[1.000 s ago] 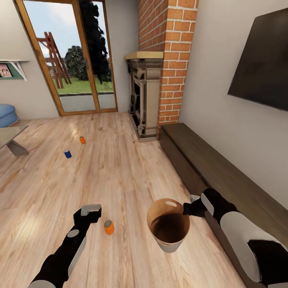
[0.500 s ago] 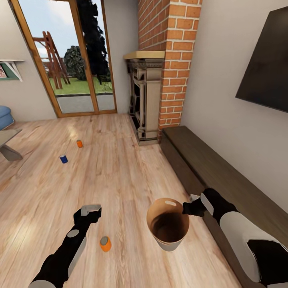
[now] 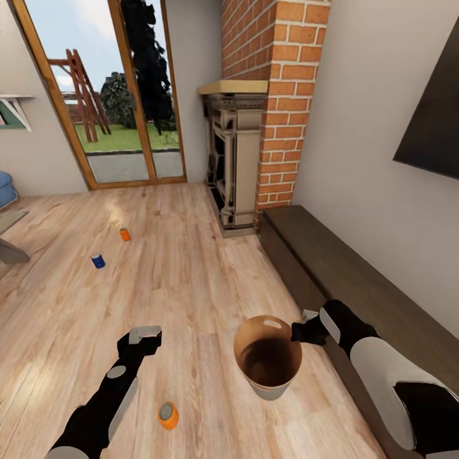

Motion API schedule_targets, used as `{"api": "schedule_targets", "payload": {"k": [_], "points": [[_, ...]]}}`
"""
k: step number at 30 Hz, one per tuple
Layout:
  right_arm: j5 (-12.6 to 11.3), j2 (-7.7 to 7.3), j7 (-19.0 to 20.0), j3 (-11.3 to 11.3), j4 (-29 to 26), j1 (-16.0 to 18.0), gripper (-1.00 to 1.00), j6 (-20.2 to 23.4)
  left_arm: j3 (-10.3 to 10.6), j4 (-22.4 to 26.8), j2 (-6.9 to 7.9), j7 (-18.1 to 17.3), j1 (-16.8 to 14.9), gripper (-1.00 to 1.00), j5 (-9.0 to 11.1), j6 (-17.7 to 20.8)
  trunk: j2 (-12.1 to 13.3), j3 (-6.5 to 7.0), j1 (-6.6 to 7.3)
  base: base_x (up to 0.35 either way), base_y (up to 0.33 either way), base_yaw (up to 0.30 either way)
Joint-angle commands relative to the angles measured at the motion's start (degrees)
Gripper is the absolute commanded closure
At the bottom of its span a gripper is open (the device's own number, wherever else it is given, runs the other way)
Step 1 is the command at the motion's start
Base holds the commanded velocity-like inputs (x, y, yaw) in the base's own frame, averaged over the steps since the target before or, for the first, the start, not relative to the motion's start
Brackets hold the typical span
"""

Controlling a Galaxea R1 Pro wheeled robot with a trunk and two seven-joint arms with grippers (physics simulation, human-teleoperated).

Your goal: Put the three can of soda from the living room inside the tash can in the kitchen.

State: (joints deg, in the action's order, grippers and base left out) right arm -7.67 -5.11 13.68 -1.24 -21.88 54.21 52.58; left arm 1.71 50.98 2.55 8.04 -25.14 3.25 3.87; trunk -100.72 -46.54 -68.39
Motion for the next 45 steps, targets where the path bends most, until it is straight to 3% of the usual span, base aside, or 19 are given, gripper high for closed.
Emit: {"api": "schedule_targets", "payload": {"k": [1,20,23,26,30,32,38,45], "points": [[-1.44,0.01,0.21,0.18,0.00,0.02,1.00,0.15,-0.01,-0.01,0.00,-0.02,0.00,-1.00,0.00,0.06,0.00,0.01,0.00,0.053,0.276,0.000],[-1.38,0.01,-0.04,0.32,0.00,0.02,1.00,0.15,-0.03,-0.26,-0.08,0.27,0.00,-1.00,-0.24,-0.28,-0.80,-0.35,-0.44,0.008,0.059,0.000],[-1.38,0.06,-0.22,0.34,-0.03,0.07,1.00,0.15,-0.13,-2.29,-0.08,0.39,0.00,-1.00,-0.21,-0.19,-2.01,-0.89,-1.10,0.000,0.000,0.000],[-1.38,0.13,-0.50,0.35,-0.55,0.21,1.00,0.18,-0.30,-11.21,-0.05,0.37,-0.11,-1.00,0.16,-0.45,-3.21,-1.43,-1.75,0.000,0.000,0.000],[-1.30,-0.05,-1.59,0.42,-2.14,0.73,1.00,0.51,-0.25,-16.12,-0.14,0.32,-0.41,-1.00,0.01,-0.86,-4.82,-2.15,-2.63,0.000,0.000,0.000],[-1.31,-0.42,-2.67,0.50,-2.56,2.69,1.00,0.79,-0.30,-18.23,-0.20,0.31,-0.60,-1.00,-0.03,-0.88,-5.62,-2.51,-3.07,0.000,0.000,0.000],[-1.30,-0.40,-3.30,0.53,-2.72,5.24,1.00,0.97,-0.28,-20.03,-0.28,0.31,-0.69,-1.00,0.06,-1.33,-8.02,-3.59,-4.39,0.000,0.000,0.000],[-1.39,-0.17,-3.15,0.42,-2.74,5.68,1.00,1.13,0.31,-20.29,-0.27,0.31,-0.70,-1.00,0.01,-4.16,-10.83,-4.91,-5.93,0.000,0.000,0.000]]}}
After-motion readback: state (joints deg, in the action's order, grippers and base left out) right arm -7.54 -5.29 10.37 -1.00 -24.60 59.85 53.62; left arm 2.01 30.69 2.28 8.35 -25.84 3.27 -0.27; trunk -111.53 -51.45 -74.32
